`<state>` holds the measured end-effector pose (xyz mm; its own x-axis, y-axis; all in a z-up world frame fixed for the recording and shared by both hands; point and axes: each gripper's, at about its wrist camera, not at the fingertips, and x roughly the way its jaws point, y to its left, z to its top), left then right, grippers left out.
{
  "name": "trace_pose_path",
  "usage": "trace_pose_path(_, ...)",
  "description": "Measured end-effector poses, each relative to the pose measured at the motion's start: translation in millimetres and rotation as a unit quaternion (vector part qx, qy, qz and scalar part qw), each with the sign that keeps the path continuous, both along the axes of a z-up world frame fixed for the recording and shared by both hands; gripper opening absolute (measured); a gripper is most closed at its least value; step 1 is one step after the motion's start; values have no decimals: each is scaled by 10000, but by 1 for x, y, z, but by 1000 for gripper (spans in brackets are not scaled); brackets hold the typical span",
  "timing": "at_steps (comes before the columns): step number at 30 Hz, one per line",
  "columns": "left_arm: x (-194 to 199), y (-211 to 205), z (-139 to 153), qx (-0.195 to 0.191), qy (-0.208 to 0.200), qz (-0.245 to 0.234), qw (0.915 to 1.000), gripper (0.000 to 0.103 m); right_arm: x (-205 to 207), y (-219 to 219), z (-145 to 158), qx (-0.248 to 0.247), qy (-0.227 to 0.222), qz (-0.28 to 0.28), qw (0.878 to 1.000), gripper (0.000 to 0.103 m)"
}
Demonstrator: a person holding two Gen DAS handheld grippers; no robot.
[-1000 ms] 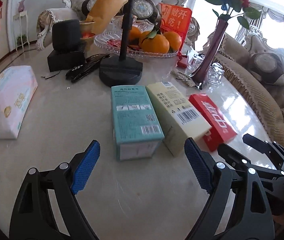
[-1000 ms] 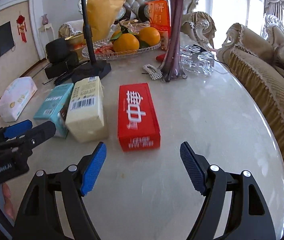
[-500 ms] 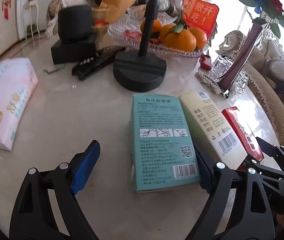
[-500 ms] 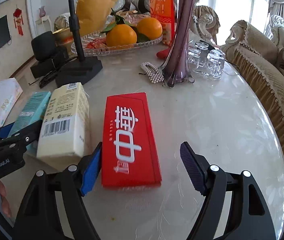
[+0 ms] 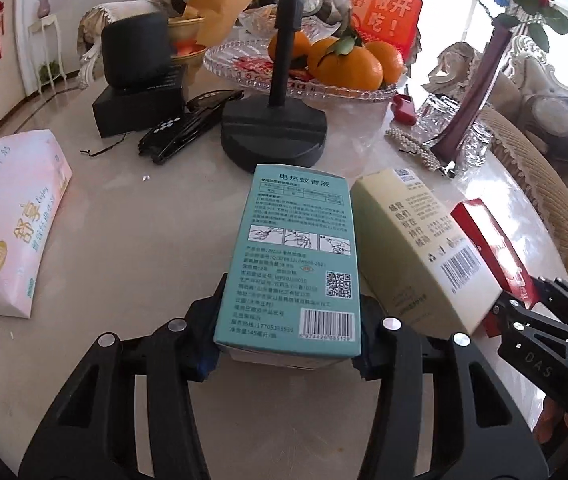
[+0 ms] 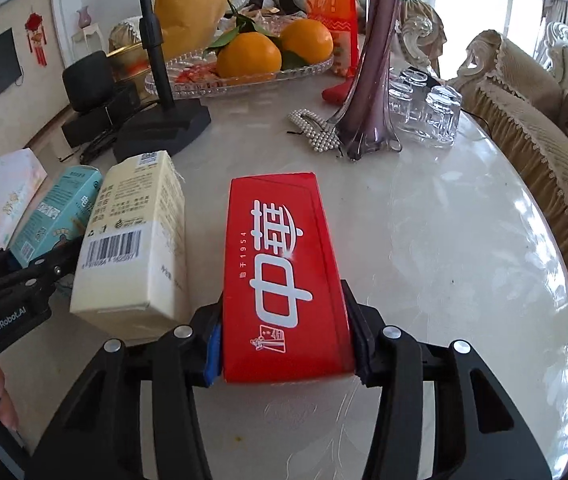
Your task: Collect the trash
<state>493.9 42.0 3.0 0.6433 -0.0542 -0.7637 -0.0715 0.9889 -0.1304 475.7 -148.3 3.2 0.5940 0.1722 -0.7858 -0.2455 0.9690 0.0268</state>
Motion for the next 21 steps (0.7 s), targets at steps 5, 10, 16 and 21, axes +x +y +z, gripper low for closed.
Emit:
trace_pose_path(5,-43,5,17,-130,-145,-1,9998,50,-31,-17,6,334,49,-237,9991,46)
trace_pose_path(10,-120,2,46,-48,-443,-216,9988,50,-98,-40,39,597,-212,-286,9976,46)
trace_pose_path(16,-263,-15,69,5,-778,-870,9932,50,-224,-53,74,641,-767,91,9950,46)
trace_pose_path(21,-392,-33,58,-155,-664,-1454,9870,50,-349,-70,71,695,-823,220,9939,46)
